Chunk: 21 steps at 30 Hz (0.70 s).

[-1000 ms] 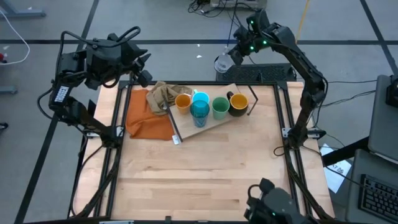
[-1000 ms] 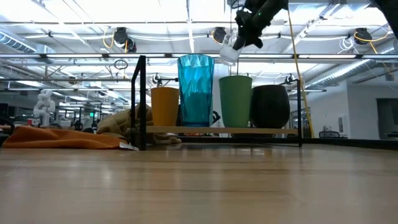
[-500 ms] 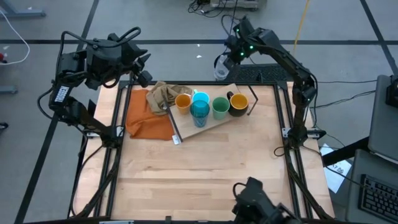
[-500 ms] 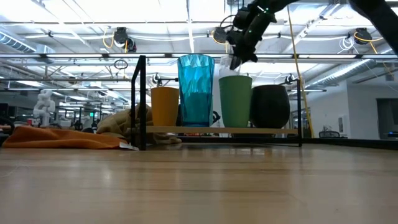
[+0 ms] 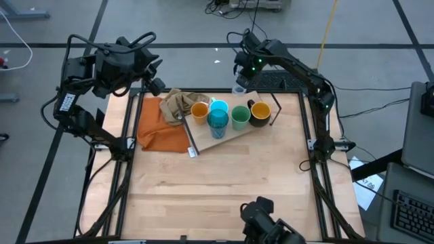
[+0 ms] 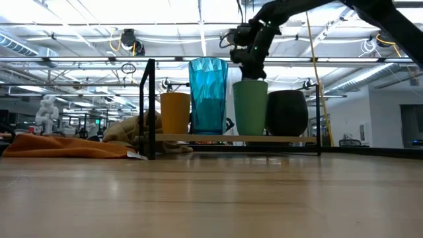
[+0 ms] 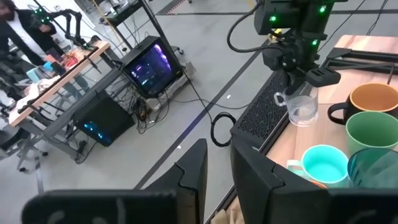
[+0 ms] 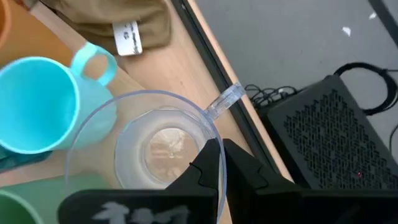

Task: Stack small to large cups/mugs on shelf
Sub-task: Put the transparent mug on the shelf

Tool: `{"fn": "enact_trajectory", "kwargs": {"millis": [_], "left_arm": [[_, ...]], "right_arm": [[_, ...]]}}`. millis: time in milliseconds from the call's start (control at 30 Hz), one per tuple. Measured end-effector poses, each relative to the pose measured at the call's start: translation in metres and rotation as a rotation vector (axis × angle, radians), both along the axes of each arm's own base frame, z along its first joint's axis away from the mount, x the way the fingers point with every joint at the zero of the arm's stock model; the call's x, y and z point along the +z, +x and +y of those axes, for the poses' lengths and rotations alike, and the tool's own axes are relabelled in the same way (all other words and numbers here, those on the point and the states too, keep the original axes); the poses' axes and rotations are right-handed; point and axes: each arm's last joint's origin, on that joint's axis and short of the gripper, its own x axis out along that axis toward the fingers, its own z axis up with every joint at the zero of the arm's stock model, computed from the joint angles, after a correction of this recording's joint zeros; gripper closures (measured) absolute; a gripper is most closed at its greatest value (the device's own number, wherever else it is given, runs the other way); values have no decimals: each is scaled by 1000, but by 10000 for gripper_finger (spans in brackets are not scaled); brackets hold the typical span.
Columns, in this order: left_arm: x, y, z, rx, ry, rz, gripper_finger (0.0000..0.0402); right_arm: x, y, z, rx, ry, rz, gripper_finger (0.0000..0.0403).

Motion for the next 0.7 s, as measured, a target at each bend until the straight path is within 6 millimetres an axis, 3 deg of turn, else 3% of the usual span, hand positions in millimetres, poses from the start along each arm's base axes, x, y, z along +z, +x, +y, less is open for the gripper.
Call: {"fn": "enact_trajectory", "kwargs": {"millis": [400, 700], "left_arm": [[-2, -1, 0, 10, -17, 14, 330], [-2, -2, 0, 43, 5, 23, 330]], "right_arm": [[-38, 19, -2, 12, 63, 58, 403], [-58, 16, 2, -29, 59, 18, 403]]}}
